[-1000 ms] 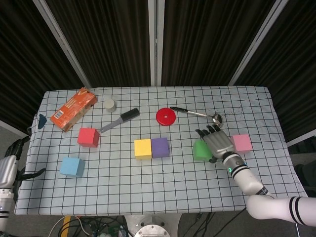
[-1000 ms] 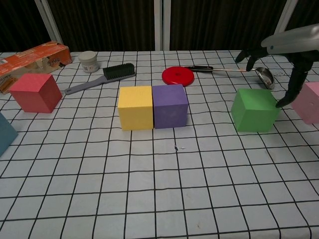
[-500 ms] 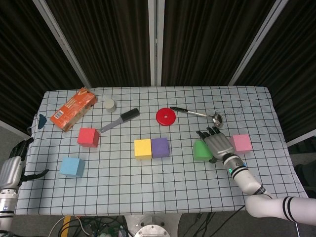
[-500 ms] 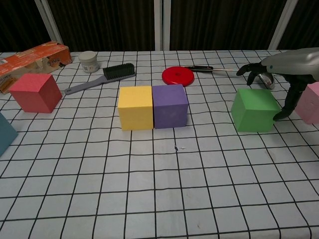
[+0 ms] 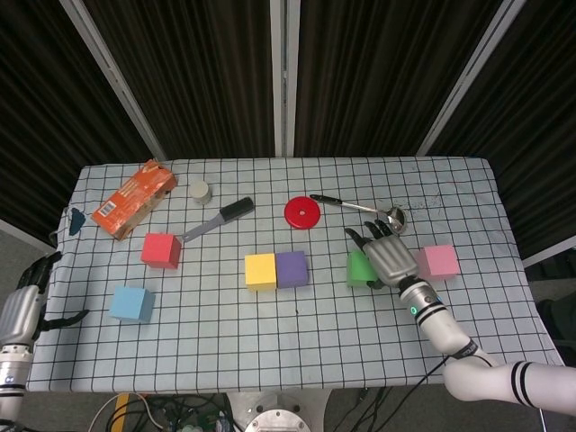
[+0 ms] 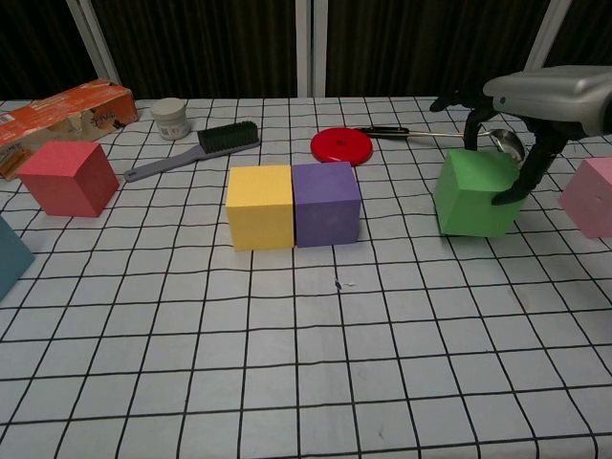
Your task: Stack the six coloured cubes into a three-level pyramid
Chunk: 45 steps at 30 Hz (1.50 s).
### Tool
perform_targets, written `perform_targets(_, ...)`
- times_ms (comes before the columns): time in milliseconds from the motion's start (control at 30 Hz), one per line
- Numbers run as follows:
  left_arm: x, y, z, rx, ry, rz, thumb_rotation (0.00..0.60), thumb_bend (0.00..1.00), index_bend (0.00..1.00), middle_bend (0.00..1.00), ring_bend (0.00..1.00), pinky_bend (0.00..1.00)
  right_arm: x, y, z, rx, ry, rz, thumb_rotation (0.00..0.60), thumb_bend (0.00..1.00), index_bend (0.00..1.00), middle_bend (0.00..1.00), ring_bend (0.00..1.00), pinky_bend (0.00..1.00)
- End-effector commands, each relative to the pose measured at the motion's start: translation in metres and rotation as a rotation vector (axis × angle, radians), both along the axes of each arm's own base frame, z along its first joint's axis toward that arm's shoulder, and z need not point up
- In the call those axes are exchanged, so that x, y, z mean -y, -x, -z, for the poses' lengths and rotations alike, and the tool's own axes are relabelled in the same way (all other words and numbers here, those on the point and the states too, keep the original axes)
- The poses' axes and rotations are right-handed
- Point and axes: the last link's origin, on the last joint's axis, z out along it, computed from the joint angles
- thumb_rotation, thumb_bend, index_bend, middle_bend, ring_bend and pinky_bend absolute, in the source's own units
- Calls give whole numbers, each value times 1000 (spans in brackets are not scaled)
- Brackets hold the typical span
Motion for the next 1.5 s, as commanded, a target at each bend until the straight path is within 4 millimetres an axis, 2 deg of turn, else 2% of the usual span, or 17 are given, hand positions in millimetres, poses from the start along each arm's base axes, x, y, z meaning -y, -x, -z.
perform_targets(33,0,0,0,0,3,0,600,2,41,83,0,62,4,-14,0,15,-9,-21,600,131,0,500,41,0)
perform_targets(300,1,1,0,5,13,-8,600,2,41,83,0,62,13,-42,29,39,-31,-7,600,132,0,500,50,0)
perform_targets(567,-1,2,-2,9,16,1,600,2,41,84,0,62,15,-60,43,34,-20,-10,600,131,0,501,50,0)
perform_targets(900,0,2,-3,11,16,3,600,2,41,83,0,62,13,-64,52,14,-44,2,600,131,0,501,50,0)
perform_targets(1500,0,2,-1,8,24,4,600,2,41,83,0,62,13,-64,58,1,-56,-8,600,131,0,500,50,0)
